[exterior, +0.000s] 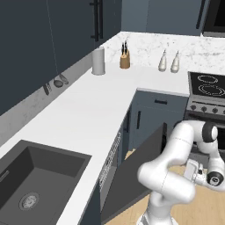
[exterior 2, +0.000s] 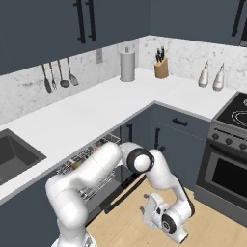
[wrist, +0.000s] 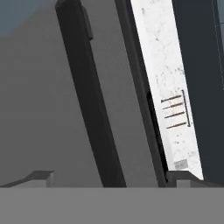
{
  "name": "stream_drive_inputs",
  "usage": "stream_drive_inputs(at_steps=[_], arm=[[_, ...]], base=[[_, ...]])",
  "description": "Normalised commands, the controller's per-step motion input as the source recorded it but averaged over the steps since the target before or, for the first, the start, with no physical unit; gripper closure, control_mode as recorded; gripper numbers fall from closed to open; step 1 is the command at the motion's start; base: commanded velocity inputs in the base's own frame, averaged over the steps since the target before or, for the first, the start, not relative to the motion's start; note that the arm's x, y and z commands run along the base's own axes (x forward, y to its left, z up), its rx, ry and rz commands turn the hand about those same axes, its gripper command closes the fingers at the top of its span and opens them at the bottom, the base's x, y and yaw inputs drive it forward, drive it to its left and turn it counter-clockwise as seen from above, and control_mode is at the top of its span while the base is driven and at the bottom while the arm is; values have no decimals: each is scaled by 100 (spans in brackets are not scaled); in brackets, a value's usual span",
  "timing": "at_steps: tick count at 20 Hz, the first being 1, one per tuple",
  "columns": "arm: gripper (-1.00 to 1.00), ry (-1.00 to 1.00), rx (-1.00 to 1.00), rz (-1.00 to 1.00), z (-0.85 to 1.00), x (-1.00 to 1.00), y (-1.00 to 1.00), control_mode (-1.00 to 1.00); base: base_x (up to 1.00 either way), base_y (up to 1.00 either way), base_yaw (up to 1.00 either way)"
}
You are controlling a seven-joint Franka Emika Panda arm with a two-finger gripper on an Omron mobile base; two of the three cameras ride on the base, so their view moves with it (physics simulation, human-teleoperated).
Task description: Pick up the cup and bowl from the counter, place them in the dishwasher, and close the dishwasher door.
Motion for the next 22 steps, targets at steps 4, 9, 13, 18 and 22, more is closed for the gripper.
stream_drive_inputs(at_steps=[4,9,13,18,22], arm=[[-100,-2,0,2,-11,50,18,-100],[-100,0,0,2,-13,72,28,-100],[-100,0,0,3,-14,48,42,-100],[-100,0,0,5,-3,11,53,-100],[-100,-3,0,5,0,6,62,-100]], base=[[0,0,0],[0,0,0],[0,0,0],[0,0,0],[0,0,0]])
